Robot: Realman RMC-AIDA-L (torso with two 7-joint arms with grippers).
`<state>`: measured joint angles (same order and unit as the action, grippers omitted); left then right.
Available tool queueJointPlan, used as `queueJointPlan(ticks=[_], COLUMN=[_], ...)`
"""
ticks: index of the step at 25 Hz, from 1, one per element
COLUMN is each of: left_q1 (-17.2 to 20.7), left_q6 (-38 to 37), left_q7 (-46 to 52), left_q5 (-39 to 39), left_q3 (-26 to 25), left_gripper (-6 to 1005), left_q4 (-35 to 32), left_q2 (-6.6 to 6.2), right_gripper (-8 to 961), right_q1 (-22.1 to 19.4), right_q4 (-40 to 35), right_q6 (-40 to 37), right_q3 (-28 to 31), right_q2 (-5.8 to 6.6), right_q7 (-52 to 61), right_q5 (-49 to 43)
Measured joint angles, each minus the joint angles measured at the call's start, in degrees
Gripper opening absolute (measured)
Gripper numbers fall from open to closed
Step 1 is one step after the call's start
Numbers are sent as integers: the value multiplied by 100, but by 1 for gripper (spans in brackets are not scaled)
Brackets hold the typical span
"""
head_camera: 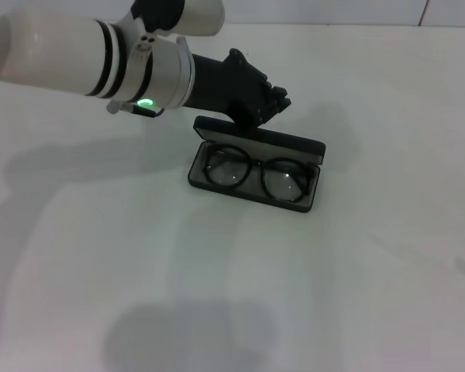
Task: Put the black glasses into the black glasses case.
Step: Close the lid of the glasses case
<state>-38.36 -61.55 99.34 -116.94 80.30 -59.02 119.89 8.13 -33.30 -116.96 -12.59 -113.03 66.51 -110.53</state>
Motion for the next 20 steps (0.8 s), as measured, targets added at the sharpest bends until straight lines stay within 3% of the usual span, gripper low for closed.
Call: queueJointPlan(ticks=[10,20], left_q1=[-214,-154], left_q6=[296,254], left_q7=[-488,-500], left_q5=[287,328], left_q3=[-53,-39], left_gripper=[77,78], left_q4=[863,894], left_q2=[4,0], right_gripper=[439,438], right_q1=[102,101], right_q4=[56,70], right_q6=[91,131], right_q3=[2,5], right_q2=[-11,-2], right_q7=[-21,-24], right_q5=[-84,-84])
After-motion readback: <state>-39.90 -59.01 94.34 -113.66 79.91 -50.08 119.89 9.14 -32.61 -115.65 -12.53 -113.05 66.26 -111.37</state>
